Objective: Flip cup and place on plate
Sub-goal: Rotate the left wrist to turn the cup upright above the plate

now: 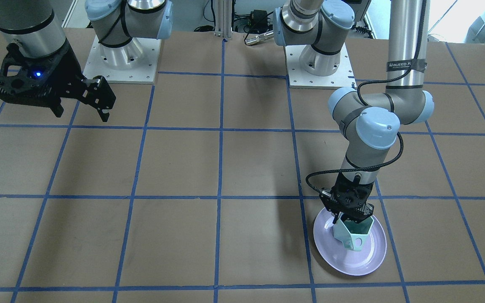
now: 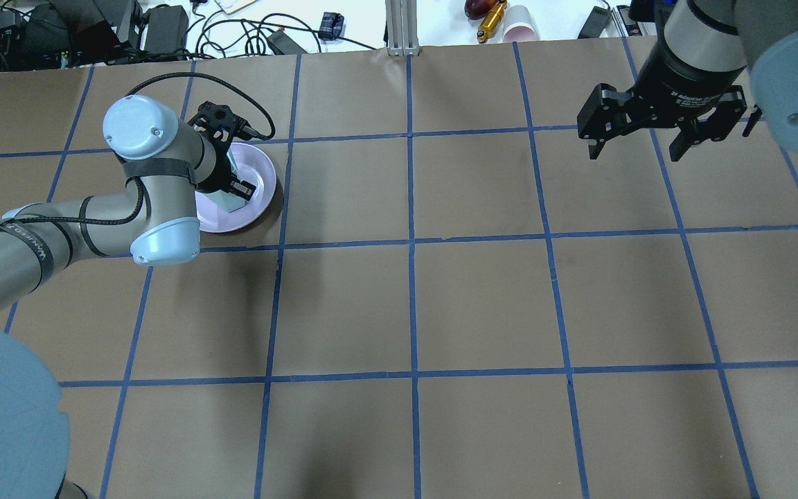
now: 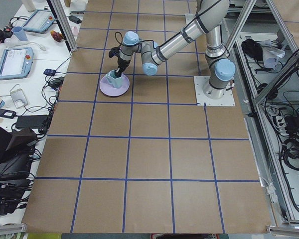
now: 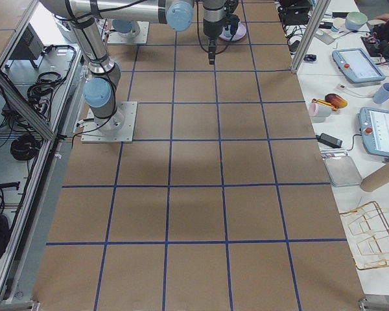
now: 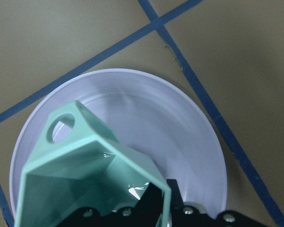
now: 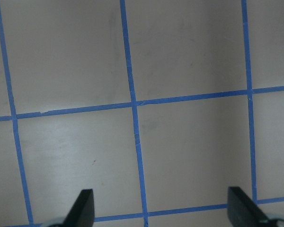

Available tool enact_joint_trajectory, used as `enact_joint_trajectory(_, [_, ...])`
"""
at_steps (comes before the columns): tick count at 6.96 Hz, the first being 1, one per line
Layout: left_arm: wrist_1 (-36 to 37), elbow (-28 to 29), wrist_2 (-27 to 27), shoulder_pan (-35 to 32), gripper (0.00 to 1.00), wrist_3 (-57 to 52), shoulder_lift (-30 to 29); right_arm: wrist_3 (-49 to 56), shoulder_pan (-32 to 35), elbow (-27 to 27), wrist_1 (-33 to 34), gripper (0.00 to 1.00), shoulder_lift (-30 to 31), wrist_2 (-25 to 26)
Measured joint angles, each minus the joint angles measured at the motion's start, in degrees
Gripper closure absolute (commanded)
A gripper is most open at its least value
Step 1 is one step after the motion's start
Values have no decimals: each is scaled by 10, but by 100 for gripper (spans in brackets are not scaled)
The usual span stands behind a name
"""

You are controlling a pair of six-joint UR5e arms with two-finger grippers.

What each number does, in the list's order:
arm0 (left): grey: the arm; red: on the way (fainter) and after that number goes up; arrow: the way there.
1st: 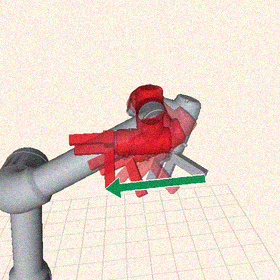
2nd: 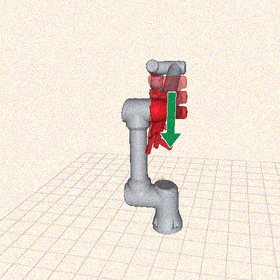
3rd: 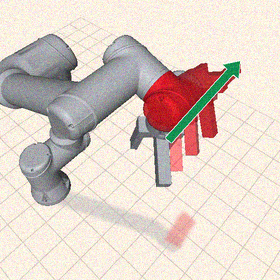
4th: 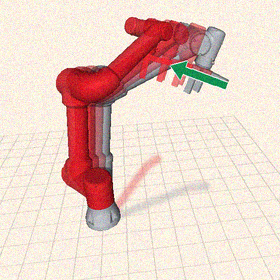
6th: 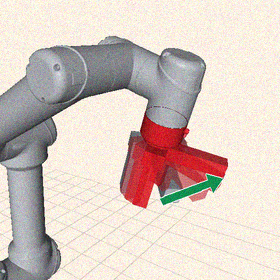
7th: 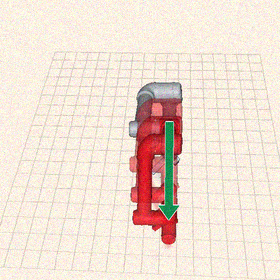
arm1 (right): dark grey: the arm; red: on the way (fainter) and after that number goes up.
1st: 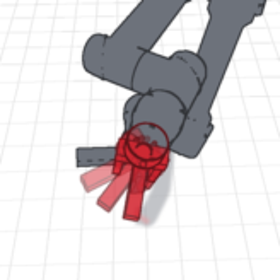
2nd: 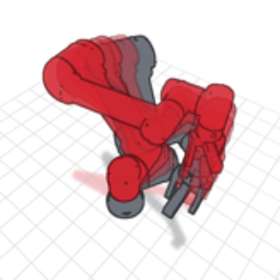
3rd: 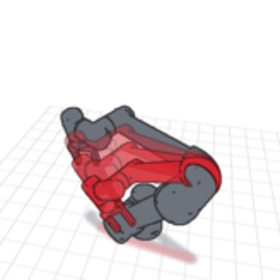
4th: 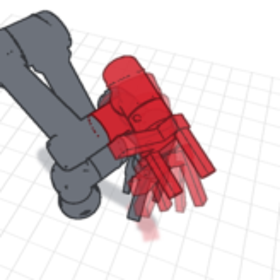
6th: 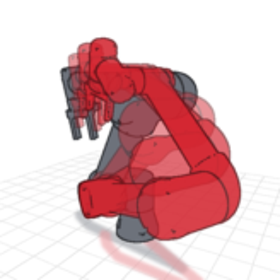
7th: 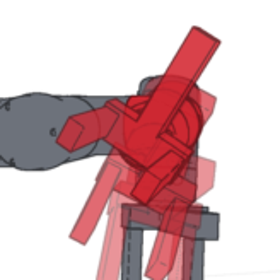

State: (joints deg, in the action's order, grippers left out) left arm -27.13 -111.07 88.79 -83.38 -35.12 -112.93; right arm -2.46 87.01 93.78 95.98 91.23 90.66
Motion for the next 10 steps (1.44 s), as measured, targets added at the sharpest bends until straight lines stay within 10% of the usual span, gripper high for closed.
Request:
enact_joint_trajectory(1, [-2, 0, 0, 0, 6, 0, -1, 0, 0, 0, 0, 0, 0, 0])
enact_joint_trajectory(2, [-4, 0, 0, 0, 2, 0, -2, 0, 0, 0, 0, 0, 0, 0])
enact_joint_trajectory(10, [-15, 1, -3, 1, 0, 10, -3, 0, 0, 0, 0, 0, 0, 0])
